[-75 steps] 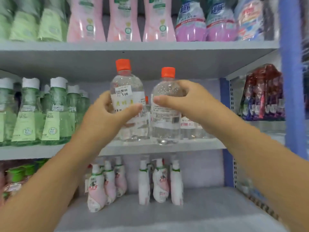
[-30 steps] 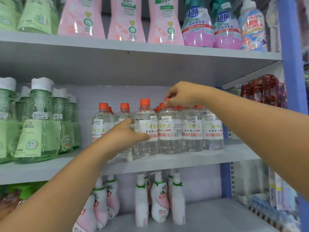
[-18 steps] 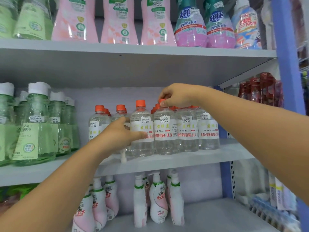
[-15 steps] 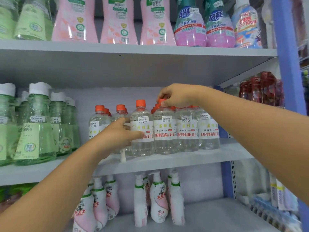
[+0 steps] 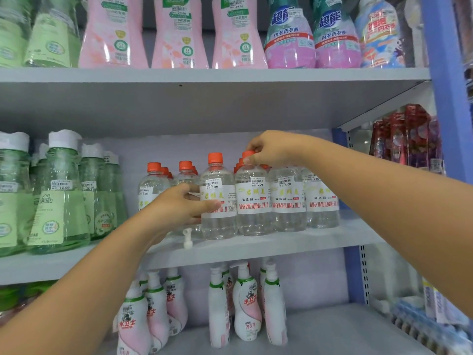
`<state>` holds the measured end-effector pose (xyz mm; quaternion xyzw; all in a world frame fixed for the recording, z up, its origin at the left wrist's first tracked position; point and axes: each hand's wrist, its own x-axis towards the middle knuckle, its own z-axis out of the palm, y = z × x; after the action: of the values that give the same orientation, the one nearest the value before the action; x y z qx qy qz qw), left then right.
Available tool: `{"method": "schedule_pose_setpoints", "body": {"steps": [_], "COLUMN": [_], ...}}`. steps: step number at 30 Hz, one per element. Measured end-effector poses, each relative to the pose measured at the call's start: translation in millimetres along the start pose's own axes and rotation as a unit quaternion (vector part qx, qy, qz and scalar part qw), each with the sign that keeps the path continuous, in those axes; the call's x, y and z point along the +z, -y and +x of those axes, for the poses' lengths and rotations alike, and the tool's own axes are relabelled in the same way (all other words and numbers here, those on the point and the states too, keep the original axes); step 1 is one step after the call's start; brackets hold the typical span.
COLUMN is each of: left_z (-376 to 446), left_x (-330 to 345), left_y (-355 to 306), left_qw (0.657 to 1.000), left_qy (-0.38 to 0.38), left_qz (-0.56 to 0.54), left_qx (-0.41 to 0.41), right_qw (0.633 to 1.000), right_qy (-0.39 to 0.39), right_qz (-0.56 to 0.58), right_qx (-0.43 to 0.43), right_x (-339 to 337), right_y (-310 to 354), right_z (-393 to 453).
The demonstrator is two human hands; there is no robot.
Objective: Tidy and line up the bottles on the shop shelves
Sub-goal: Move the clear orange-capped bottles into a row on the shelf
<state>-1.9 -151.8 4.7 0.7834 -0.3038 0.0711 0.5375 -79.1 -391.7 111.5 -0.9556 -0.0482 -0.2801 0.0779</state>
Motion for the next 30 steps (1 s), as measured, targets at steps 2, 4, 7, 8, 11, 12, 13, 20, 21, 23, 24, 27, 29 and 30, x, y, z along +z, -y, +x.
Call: {"method": "schedule_pose_setpoints", "body": {"steps": [2,4,7,8,11,12,13,20,21,23,24,27,29,30], "left_z": [-1,-3,-6,-7,-11,-13,-15,-27,-29,-30,-31,-32,-31,-31], "left_x": [3,7,13,15,22,25,29,42,42,42,42,42,41,40], "left_y": [1,4,6,7,8,9,10,4,3,3,2,0,-1,-1], "left_qw": [1.0,1.0,0.997,0.997,0.996,0.995,0.993,0.986,0.986,0.985,0.984,0.981,0.98,0.98], "left_qy": [-0.005,-0.021,-0.054,-0.06,-0.076,-0.087,-0.099,-0.139,-0.14,-0.145,-0.147,-0.151,-0.15,-0.148], "left_qz": [0.005,0.015,0.041,0.047,0.048,0.052,0.059,0.09,0.091,0.095,0.098,0.118,0.127,0.13], "left_qx": [0.0,0.008,0.028,0.028,0.019,0.018,0.018,0.017,0.016,0.01,0.004,-0.009,-0.017,-0.022], "right_qw": [1.0,1.0,0.987,0.97,0.898,0.888,0.888,0.932,0.938,0.94,0.939,0.942,0.945,0.946], "right_qy": [0.001,-0.015,-0.143,-0.212,-0.378,-0.39,-0.376,-0.114,-0.105,-0.097,-0.099,-0.111,-0.114,-0.115], "right_qz": [-0.001,-0.007,0.075,0.12,0.219,0.238,0.252,0.305,0.292,0.286,0.292,0.279,0.267,0.266], "right_qx": [0.0,-0.01,-0.015,-0.01,0.036,0.06,0.087,0.161,0.156,0.155,0.153,0.148,0.148,0.146], "right_x": [1,2,-4,-6,4,13,25,68,68,68,68,70,70,70], "right_y": [1,-1,-20,-32,-80,-94,-107,-140,-139,-137,-137,-133,-132,-132], "right_z": [-2,-7,-25,-36,-79,-92,-103,-118,-116,-115,-114,-118,-120,-121]}}
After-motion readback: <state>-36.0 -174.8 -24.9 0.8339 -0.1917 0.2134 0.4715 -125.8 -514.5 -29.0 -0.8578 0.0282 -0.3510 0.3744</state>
